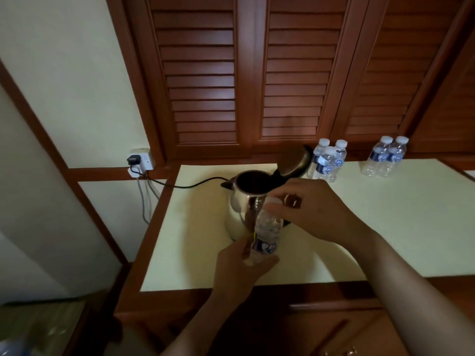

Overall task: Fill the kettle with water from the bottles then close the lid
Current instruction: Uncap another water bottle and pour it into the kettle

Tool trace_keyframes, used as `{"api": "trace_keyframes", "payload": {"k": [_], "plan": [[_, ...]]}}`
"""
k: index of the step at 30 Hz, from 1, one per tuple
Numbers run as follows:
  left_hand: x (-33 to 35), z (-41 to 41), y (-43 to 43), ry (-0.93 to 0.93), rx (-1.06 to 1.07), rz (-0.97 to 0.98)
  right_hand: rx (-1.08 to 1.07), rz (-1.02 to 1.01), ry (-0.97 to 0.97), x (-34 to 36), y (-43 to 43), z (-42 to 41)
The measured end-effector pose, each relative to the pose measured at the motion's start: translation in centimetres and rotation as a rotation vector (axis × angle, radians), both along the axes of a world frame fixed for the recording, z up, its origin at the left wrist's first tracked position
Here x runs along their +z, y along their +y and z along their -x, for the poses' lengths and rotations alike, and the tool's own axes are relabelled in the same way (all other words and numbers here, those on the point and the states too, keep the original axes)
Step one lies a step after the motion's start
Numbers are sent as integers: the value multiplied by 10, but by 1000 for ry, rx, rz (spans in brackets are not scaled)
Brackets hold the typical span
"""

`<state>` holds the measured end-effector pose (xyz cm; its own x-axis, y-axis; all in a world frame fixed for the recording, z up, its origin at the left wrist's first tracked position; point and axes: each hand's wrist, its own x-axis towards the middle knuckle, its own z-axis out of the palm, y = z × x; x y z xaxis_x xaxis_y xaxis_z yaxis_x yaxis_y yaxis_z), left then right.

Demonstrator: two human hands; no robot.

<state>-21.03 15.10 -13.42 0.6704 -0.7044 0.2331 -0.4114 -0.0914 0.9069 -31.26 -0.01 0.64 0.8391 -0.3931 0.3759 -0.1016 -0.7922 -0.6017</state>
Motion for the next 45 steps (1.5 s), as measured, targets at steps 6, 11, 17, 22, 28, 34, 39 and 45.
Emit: {"api": "trace_keyframes", "payload": {"k": [6, 11, 17, 22, 28, 34, 39, 45], "plan": [[13, -25, 34, -121, 27, 46, -150, 212, 135, 13, 34, -34], [22, -35, 40, -87, 22, 57, -6, 340, 192, 30, 41, -45], [14, -40, 41, -10, -5, 50, 249, 266, 195, 37, 31, -40], [13, -36, 35, 3, 42, 66, 83, 348, 209, 39, 26, -41], [14, -33, 31, -4, 41, 40, 121, 410, 331, 38, 23, -43], [11, -34, 29, 49, 15, 5, 270, 329, 262, 38, 10, -35], [9, -32, 31, 88, 68, 28, 183, 180, 123, 25, -1, -11], [3, -33, 35, 73, 151, 55, -42, -55, 19, -49, -17, 21]]}}
